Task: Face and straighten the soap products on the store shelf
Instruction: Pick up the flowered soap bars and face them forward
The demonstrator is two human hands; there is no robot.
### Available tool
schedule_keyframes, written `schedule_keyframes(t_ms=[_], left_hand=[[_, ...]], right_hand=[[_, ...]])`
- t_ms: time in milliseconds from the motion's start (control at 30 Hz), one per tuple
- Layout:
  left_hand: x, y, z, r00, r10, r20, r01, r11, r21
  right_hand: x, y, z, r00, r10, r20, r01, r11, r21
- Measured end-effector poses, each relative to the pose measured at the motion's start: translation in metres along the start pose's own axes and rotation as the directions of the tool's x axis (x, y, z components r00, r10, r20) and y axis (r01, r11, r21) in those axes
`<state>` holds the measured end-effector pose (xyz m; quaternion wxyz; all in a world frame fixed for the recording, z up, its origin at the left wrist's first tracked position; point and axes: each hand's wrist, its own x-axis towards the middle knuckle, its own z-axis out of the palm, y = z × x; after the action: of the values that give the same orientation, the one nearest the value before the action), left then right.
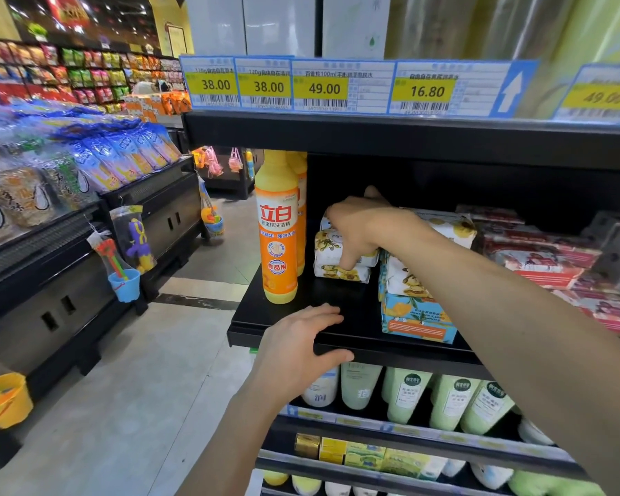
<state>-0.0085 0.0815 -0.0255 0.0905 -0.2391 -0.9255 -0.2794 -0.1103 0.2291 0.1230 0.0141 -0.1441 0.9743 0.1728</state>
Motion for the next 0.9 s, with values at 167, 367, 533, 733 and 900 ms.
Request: schedule_keyframes(t_ms=[167,367,533,733,900], left_hand=[[0.0,-0.001,0.0,1.0,0.005,-0.01,-0.005,1.0,-0.008],[-0.004,-0.002,0.0,0.998,0.026,-0.05,-0.032,0.991,-0.131],[-0.019,0.004,-0.007,0.944,-0.111,-0.311,-0.096,0.809,-0.579],[-0.031,0.028,-0.031,0.817,0.167,-0.552,-0.466,0.756,-0.46],[-0.031,0.035,-0.036,0.871,0.242,-0.429,-0.461,0.707,-0.537]], right_hand=[[-0.031,-0.002,-0.014,0.995,-0.087,-0.051,0.091,0.993,0.076],[-0.079,-0.008,-0.024,0.982,-0.146,-0.12,0.164,0.974,0.159],[-0.129,-0.009,-0.018,0.966,-0.13,-0.222,0.199,0.924,0.325],[-0.177,-0.014,0.002,0.953,-0.098,-0.285,0.224,0.864,0.45],[-0.19,-0.006,0.021,0.94,-0.048,-0.337,0.23,0.818,0.526]])
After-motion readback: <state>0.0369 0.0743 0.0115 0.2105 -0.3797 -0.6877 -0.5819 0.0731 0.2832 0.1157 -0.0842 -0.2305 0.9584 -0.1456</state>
